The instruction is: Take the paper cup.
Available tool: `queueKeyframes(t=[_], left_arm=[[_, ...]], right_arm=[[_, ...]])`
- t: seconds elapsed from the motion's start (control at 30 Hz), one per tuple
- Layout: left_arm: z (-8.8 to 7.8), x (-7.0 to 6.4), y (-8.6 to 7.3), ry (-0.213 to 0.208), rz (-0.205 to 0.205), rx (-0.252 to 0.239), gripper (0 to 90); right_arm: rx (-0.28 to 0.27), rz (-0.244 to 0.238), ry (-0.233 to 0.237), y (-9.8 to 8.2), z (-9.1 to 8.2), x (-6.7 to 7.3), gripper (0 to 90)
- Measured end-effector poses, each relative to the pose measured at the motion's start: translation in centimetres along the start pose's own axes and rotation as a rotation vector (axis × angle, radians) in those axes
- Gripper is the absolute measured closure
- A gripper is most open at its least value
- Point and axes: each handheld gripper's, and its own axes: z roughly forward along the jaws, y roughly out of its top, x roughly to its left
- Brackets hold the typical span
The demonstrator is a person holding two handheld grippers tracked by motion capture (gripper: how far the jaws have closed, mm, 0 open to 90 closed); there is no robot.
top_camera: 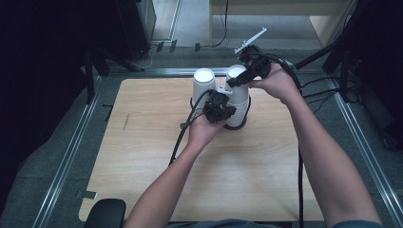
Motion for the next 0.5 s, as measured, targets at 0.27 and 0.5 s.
queueKeyframes(t=[0.27,0.5], left_arm=[[0.02,0.02,-0.06,-0.003,-0.007,-0.004,88.2],[0.04,0.09,-0.05,-0.008,-0.016,-0.005,88.2]], right_arm=[[0.007,0.007,-0.009,0.29,-0.25,0.11,25.0],[0.014,0.004,-0.016,0.59,-0.48,0.16,25.6]])
